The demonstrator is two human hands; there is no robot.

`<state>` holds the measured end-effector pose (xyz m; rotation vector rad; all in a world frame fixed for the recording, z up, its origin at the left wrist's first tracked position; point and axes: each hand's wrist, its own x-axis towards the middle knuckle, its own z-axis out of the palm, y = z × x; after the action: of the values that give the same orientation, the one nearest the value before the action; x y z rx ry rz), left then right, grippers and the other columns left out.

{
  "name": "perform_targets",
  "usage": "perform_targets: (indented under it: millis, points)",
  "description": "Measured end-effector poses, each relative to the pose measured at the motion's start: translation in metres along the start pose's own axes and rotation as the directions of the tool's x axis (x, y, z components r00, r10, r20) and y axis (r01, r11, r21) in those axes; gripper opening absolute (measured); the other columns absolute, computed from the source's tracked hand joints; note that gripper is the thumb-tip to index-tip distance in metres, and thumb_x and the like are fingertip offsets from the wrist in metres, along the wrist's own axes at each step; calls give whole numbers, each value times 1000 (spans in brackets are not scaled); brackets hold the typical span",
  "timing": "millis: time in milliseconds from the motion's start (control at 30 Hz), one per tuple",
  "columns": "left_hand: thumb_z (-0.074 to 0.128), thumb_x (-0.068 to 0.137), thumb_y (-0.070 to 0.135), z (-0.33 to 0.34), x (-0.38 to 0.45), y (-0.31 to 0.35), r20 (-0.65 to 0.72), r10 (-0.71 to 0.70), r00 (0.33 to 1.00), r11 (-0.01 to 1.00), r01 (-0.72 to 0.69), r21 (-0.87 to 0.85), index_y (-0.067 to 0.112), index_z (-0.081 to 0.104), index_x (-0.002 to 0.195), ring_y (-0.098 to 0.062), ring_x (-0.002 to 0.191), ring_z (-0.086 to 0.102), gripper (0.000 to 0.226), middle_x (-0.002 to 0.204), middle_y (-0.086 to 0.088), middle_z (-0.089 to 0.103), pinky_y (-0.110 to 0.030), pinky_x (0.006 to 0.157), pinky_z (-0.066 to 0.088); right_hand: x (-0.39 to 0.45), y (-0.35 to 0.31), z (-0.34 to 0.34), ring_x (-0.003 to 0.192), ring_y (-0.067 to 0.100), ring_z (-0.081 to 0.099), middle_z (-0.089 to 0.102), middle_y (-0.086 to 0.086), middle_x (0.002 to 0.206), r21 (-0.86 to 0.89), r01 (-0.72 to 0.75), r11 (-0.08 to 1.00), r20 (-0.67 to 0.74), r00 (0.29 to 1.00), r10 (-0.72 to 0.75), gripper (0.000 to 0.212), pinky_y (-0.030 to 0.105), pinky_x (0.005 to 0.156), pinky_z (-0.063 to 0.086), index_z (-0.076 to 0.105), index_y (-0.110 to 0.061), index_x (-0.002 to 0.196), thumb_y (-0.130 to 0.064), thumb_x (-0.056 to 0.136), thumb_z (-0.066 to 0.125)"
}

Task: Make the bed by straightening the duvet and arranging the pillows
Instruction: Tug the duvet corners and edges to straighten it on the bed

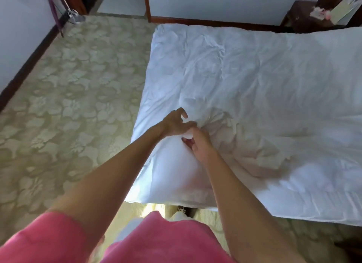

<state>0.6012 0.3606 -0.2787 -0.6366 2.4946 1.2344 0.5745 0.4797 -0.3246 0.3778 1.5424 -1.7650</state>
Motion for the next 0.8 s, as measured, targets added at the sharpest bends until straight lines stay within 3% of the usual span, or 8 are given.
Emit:
perform_targets:
  millis: [167, 267, 333, 433, 533, 667, 733, 800]
  points:
    - [76, 67, 62, -1, 10, -56, 149, -139, 979, 968, 103, 230, 16, 37, 133, -20, 102, 59, 89, 121, -3, 55, -38, 86, 53, 26, -22, 25, 86, 22, 72, 70, 11, 94, 84, -66, 994, 110, 992, 57, 18, 30, 67, 59, 63, -6, 107, -20, 96, 63]
    - [65, 73, 57, 14, 33, -61, 14, -171, 985, 981, 169, 97, 16, 55, 113, -20, 91, 65, 58, 101, -3, 66, -31, 67, 50, 45, -25, 26, 92, 24, 71, 73, 14, 98, -144, -38, 989, 52, 998, 46, 23, 37, 78, 60, 66, -12, 106, -31, 94, 65]
    - [59, 83, 43, 16, 55, -60, -33, -193, 981, 976, 195, 98, 11, 59, 109, -29, 97, 64, 41, 101, -8, 66, -32, 70, 47, 58, -28, 21, 86, 25, 69, 73, 17, 100, -286, 4, 958, 5, 1000, -3, 24, 45, 83, 58, 69, -15, 98, -38, 91, 64]
    - [59, 86, 34, 11, 88, -64, 65, -179, 982, 975, 168, 146, 7, 56, 115, -34, 104, 60, 40, 111, -12, 62, -39, 82, 51, 64, -21, 13, 80, 21, 68, 72, 10, 91, -289, 79, 954, -14, 996, -87, 21, 35, 73, 54, 72, -17, 93, -36, 93, 64]
    - [60, 76, 30, -10, 116, -74, 157, -177, 972, 984, 171, 55, 3, 57, 117, -37, 109, 60, 49, 116, -17, 63, -41, 89, 51, 59, 0, 12, 89, 13, 68, 73, -2, 96, -415, 145, 898, -125, 969, -214, 16, 27, 82, 53, 71, -24, 94, -39, 87, 73]
    - [56, 53, 36, -29, 153, -105, 315, -92, 945, 991, 118, -67, -5, 61, 106, -45, 104, 63, 67, 110, -30, 65, -51, 85, 55, 35, 48, 36, 89, 7, 58, 60, -14, 98, -679, -163, 716, -281, 959, -48, 55, 18, 64, 40, 63, -33, 94, -77, 62, 71]
    - [60, 65, 30, -38, 152, -103, 383, -60, 922, 994, 92, -65, -9, 59, 110, -46, 105, 63, 59, 114, -33, 63, -52, 82, 55, 23, 70, 61, 94, 12, 65, 68, -9, 103, -559, -253, 789, -383, 923, 24, 70, 19, 64, 43, 69, -27, 104, -82, 60, 67]
    - [59, 76, 18, -47, 140, -94, 406, -50, 913, 994, 86, -71, -6, 58, 114, -40, 106, 64, 45, 115, -26, 63, -40, 78, 54, 10, 87, 92, 84, 16, 71, 75, -2, 90, -417, -221, 882, -464, 886, 2, 62, 29, 68, 51, 74, -20, 96, -76, 71, 64]
